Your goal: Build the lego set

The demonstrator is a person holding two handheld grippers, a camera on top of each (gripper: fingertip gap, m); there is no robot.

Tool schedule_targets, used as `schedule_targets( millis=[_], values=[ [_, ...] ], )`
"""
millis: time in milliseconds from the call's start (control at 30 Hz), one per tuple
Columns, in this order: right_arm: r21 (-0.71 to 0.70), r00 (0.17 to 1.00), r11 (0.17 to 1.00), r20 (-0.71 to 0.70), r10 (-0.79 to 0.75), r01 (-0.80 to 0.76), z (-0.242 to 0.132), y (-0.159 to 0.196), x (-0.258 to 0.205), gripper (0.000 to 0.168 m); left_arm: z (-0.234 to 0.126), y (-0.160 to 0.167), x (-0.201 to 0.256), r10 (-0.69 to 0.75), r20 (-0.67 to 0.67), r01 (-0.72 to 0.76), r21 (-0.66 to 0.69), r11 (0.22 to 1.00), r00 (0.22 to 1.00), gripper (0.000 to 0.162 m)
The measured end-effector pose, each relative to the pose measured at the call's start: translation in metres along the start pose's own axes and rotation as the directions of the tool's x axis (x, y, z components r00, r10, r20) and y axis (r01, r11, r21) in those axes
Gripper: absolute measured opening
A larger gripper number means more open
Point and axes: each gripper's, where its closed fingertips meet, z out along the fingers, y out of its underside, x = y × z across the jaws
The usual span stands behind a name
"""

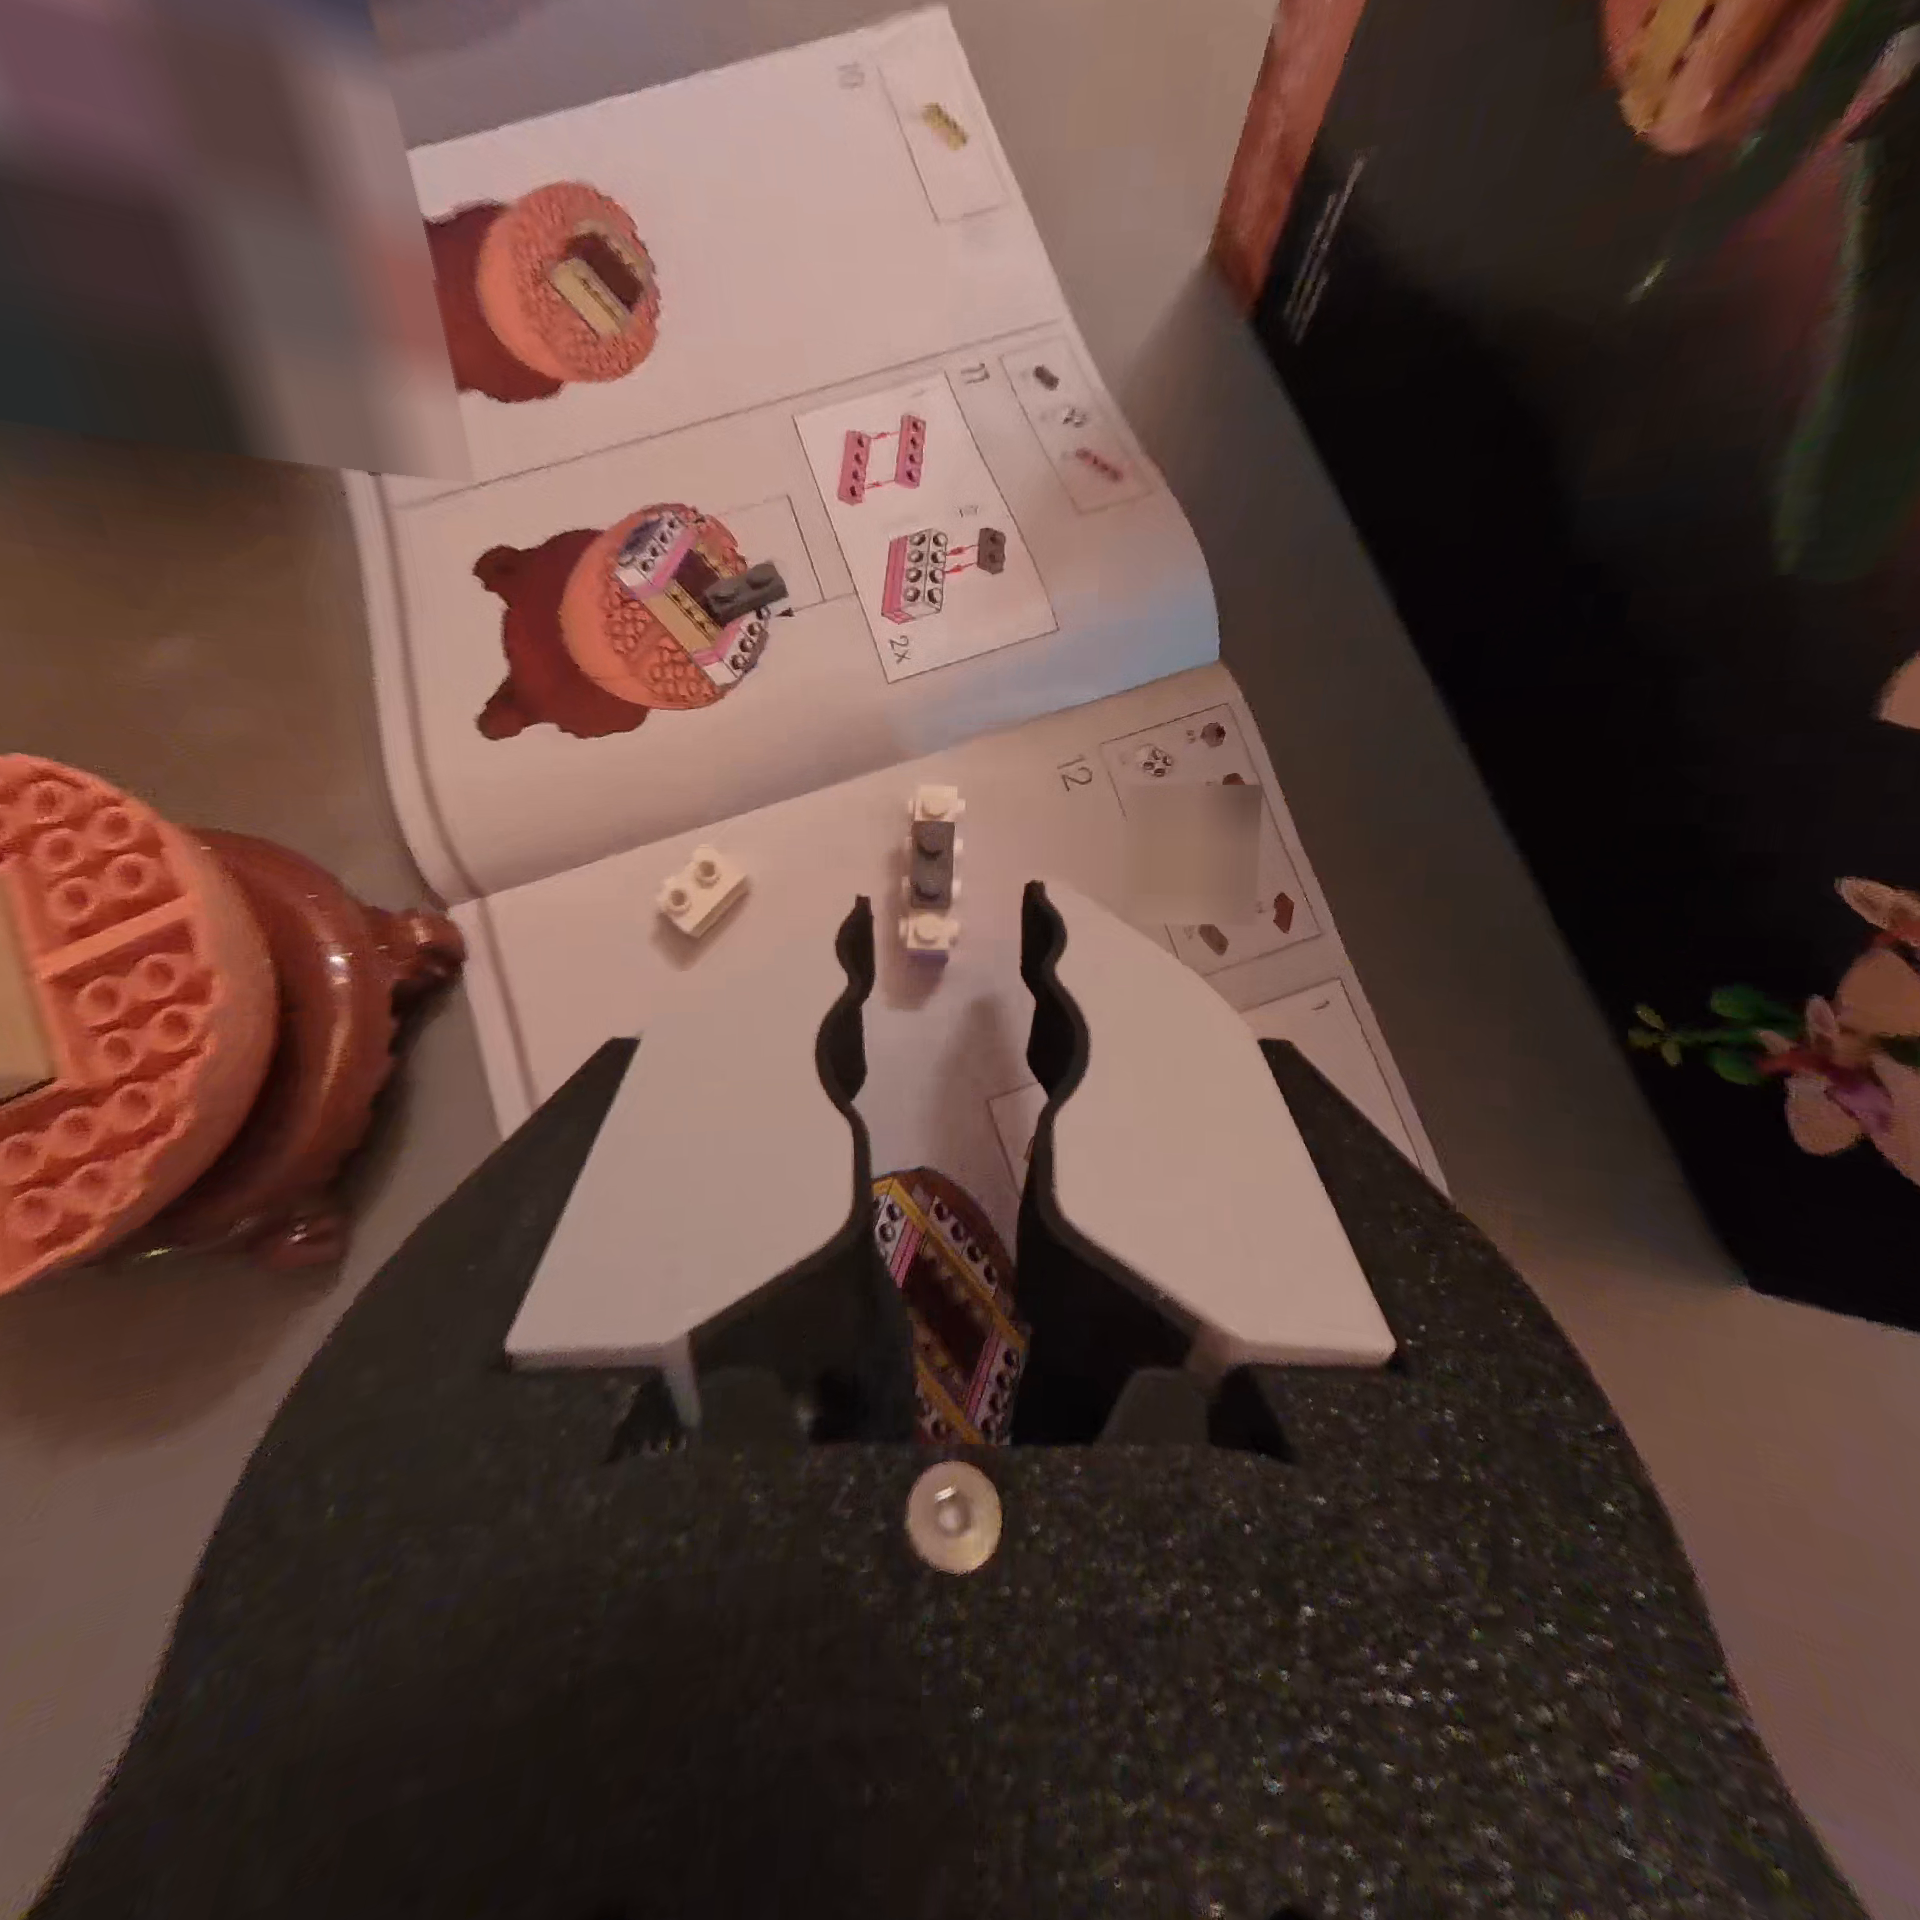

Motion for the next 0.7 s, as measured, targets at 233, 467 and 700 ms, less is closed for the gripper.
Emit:
schedule_targets(
  millis=[233,467,700],
  values=[
    [-0.071,0.995,0.993,0.052,-0.088,0.091,0.017,-0.009,0.0,0.011,-0.001,-0.001,0.0,-0.004,-0.004,0.004,0.008,1.0,1.0,0.007],
    [-0.115,0.98,0.979,0.124,-0.156,0.17,0.044,-0.074,0.013,0.011,0.0,0.001,0.003,0.019,-0.014,-0.019,-0.005,1.0,1.0,0.007],
    [-0.223,0.968,0.952,0.188,-0.167,0.208,0.086,-0.072,0.011,0.011,0.0,0.001,0.005,0.027,-0.016,-0.027,-0.008,1.0,1.0,0.007]
  ],
)
